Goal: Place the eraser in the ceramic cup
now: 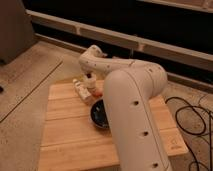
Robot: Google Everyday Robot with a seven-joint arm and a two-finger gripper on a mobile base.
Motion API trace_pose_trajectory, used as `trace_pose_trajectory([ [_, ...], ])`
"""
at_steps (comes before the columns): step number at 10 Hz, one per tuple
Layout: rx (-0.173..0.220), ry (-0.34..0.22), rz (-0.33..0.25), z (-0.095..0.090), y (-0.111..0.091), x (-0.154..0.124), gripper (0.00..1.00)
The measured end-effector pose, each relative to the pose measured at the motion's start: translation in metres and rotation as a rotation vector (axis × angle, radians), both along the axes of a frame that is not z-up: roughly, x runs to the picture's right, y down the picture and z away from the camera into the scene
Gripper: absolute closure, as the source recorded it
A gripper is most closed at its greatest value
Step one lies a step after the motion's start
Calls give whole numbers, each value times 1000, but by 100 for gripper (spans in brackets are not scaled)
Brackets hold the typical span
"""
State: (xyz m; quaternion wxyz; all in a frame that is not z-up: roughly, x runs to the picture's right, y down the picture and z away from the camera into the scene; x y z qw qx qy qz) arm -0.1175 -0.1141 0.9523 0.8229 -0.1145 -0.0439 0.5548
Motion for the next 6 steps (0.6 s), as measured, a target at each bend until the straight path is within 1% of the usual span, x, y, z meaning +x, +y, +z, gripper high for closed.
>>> trace_pose_trajectory([
  [3,-5,-2,4,-1,3,0,100],
  [4,-9,-2,6,-1,4,1,97],
  [5,-12,-2,9,-1,5,3,87],
  [6,-13,-2,11,-1,5,4,81],
])
